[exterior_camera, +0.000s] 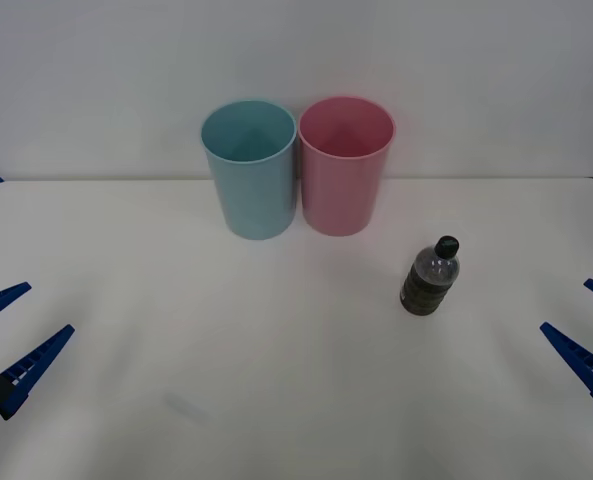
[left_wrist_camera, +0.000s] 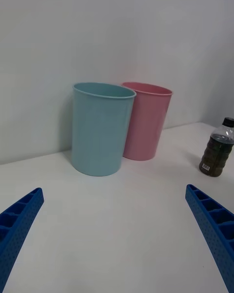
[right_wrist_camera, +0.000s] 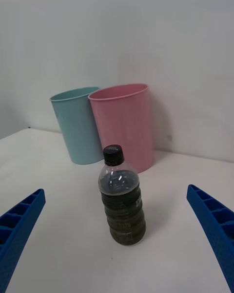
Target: Grasp the object on the table and drop it into the matching bin: aluminum can to the light blue bin, PET bottle to the pink bin.
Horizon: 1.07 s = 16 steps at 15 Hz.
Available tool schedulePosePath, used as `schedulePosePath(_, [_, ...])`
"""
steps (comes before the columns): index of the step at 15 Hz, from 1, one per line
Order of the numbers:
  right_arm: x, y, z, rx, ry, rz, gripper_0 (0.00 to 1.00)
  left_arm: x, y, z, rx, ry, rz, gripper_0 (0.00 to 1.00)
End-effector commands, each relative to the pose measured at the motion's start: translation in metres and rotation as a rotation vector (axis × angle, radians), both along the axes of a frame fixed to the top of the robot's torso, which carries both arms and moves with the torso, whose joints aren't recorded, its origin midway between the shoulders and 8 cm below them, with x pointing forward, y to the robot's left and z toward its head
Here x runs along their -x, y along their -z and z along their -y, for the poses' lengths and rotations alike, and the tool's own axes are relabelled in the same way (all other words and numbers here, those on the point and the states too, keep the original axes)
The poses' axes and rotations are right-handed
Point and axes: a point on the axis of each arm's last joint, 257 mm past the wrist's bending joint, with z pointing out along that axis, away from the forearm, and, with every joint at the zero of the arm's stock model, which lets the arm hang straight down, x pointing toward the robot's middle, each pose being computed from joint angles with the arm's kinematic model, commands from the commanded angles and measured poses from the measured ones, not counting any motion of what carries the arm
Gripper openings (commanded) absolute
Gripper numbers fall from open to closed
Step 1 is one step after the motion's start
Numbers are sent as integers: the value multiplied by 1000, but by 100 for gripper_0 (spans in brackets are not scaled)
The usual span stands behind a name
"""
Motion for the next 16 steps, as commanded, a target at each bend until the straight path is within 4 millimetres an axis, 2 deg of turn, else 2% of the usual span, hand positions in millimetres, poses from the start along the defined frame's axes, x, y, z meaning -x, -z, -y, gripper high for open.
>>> schedulePosePath(1, [0,0,0,0,0,0,100,0,0,0,0,0,0,100])
schedulePosePath(4, [-1,-3,-11,-3,-20,9,100,0,0,0,0,0,0,100])
schedulePosePath(8, [-3,0,-14,0,-19,9,100,0,0,0,0,0,0,100])
schedulePosePath(16, [-16,41,-20,80,1,-36,100,0,0,0,0,0,0,100])
